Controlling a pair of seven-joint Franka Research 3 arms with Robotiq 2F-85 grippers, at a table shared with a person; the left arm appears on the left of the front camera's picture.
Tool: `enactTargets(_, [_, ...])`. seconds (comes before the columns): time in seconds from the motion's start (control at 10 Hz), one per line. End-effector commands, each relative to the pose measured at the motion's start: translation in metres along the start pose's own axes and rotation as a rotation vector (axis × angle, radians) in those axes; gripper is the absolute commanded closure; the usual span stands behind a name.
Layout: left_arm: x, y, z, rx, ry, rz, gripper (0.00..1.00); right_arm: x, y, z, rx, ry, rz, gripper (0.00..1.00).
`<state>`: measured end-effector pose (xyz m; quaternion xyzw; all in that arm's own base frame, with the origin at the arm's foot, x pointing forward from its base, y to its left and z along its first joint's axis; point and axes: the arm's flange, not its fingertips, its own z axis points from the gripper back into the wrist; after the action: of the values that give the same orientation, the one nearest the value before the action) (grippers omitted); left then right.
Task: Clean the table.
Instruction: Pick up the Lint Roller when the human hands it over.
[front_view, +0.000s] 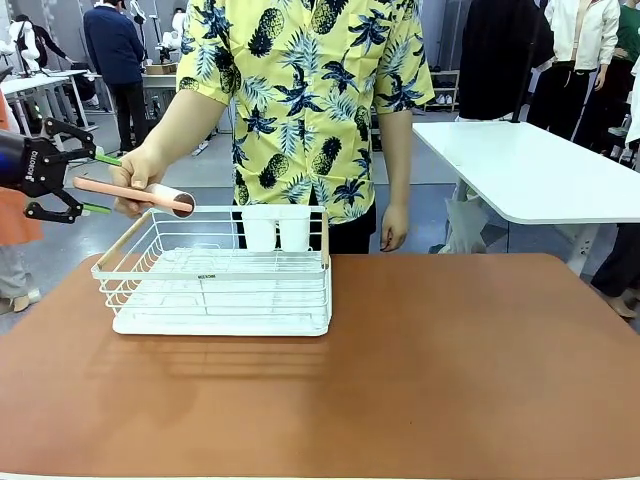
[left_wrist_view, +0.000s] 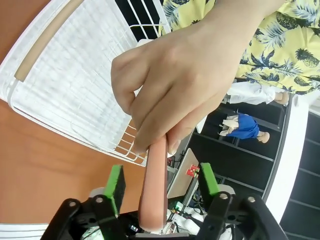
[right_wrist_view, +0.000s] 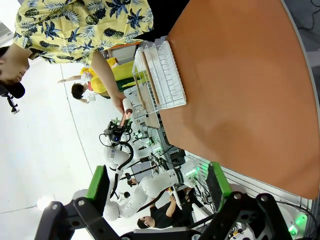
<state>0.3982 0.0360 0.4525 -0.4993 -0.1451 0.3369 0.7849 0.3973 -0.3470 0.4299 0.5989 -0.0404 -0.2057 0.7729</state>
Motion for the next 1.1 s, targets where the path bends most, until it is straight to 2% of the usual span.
enactTargets(0.0, [0.004,0.0024,-0.0058,-0.035,-0.033,-0.026,0.53,-0.0011,0.0032,0.0006,-0.002,-0.002,0.006,0.0])
enactTargets(0.1, [0.0029,0.0027,-0.0059,-0.035,-0.035,-0.033,0.56,-0.0011,0.0032,0.0006,-0.002,-0.002,0.006,0.0])
enactTargets(0.2, [0.0028,0.0031,-0.0065,-0.034,-0.039,-0.032,0.72,-0.0011,0.0032,0.0006,-0.002,-0.002,0.006,0.0])
enactTargets(0.3, [0.0022,0.0031,-0.0065,-0.036,-0.038,-0.032,0.76,-0.0011,0.0032,0.0006,-0.002,-0.002,0.006,0.0])
enactTargets(0.4, [0.0002,0.0031,-0.0063,-0.038,-0.023,-0.026,0.92,-0.0011,0.0032,0.0006,-0.002,-0.002,0.006,0.0])
enactTargets(0.6, [0.0014,0.0041,-0.0048,-0.039,-0.023,-0.025,1.0,-0.0011,0.0032,0.0006,-0.002,-0.002,0.006,0.0])
enactTargets(1.0, [0.0011,0.0001,-0.0003,-0.009,-0.007,-0.009,1.0,-0.0011,0.0032,0.0006,-0.002,-0.002,0.006,0.0])
